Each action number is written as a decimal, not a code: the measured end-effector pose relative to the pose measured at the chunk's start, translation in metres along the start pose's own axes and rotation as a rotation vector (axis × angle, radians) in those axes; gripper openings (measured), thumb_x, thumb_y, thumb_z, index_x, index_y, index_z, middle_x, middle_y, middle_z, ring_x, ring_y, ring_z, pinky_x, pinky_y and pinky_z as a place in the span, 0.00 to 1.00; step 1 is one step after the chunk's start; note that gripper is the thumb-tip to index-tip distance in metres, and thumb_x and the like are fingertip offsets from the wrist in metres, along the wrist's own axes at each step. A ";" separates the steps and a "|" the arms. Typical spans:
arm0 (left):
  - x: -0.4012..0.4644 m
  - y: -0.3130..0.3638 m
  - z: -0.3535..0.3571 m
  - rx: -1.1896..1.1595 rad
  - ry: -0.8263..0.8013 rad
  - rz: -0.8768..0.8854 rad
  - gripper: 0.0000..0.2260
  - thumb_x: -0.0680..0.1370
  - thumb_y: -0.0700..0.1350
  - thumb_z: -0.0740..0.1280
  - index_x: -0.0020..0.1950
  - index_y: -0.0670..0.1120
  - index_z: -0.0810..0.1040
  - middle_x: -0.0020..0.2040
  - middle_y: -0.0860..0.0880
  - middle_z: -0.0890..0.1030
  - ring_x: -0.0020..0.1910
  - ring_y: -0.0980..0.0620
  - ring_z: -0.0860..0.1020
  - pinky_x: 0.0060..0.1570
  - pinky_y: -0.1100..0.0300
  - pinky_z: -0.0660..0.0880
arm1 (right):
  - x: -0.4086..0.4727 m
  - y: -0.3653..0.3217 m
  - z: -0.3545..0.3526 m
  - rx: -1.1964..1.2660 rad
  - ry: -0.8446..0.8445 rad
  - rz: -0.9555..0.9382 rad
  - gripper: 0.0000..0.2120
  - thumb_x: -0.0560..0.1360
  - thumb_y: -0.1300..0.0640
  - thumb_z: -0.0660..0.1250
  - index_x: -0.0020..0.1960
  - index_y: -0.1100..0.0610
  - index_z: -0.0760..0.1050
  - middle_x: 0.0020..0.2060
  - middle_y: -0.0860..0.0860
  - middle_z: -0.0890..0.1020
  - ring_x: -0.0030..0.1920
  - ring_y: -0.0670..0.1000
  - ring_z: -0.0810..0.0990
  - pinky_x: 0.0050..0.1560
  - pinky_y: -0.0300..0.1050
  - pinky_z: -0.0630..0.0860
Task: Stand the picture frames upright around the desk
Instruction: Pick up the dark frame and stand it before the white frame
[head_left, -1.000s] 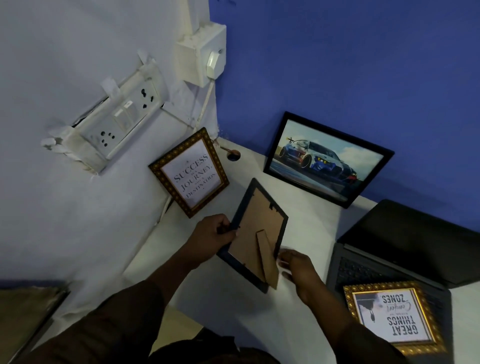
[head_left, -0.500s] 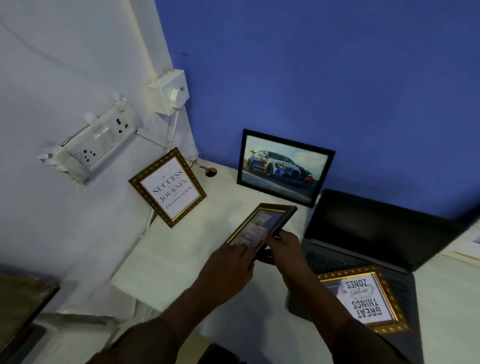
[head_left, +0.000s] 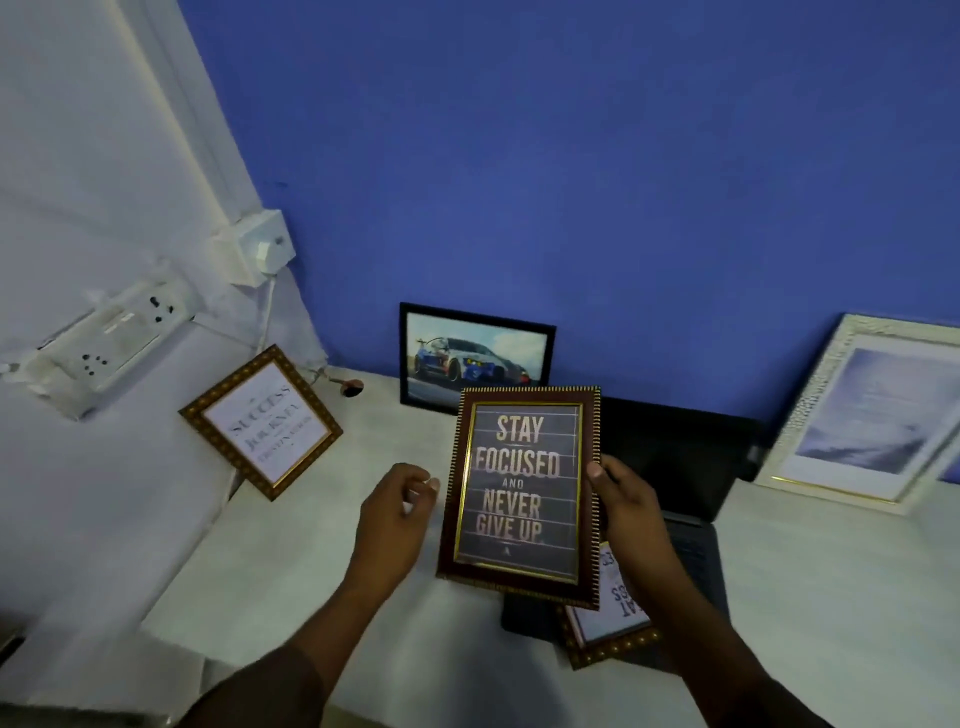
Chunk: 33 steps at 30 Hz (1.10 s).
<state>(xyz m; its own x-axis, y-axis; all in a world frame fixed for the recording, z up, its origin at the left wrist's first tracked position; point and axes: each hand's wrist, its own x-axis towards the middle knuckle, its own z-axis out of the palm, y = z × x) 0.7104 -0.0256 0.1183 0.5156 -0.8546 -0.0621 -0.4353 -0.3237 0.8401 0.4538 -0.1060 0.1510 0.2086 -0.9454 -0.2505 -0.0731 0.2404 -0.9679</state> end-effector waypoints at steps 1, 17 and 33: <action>0.003 0.009 0.004 -0.097 -0.056 -0.073 0.08 0.83 0.50 0.64 0.52 0.48 0.79 0.49 0.49 0.84 0.51 0.48 0.83 0.54 0.51 0.80 | -0.002 -0.002 -0.007 0.010 0.027 -0.004 0.13 0.84 0.51 0.58 0.58 0.55 0.80 0.51 0.54 0.87 0.51 0.55 0.88 0.52 0.56 0.83; 0.028 0.106 0.135 -0.742 -0.982 -0.499 0.29 0.82 0.66 0.53 0.71 0.48 0.78 0.65 0.40 0.83 0.64 0.39 0.81 0.69 0.40 0.72 | -0.059 0.001 -0.099 -0.011 0.450 -0.002 0.17 0.85 0.47 0.55 0.63 0.51 0.78 0.55 0.46 0.87 0.54 0.44 0.85 0.43 0.34 0.80; -0.028 0.161 0.262 -0.406 -1.021 -0.417 0.28 0.80 0.69 0.53 0.63 0.54 0.83 0.60 0.46 0.86 0.61 0.46 0.83 0.66 0.43 0.76 | -0.068 0.038 -0.231 0.161 0.589 0.038 0.17 0.85 0.49 0.55 0.62 0.55 0.78 0.55 0.51 0.86 0.57 0.53 0.86 0.50 0.49 0.83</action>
<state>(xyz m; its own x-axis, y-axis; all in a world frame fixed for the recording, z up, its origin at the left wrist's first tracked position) 0.4330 -0.1599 0.1140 -0.3485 -0.7018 -0.6213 -0.0102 -0.6600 0.7512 0.2118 -0.0834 0.1361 -0.3688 -0.8874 -0.2768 0.0876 0.2633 -0.9607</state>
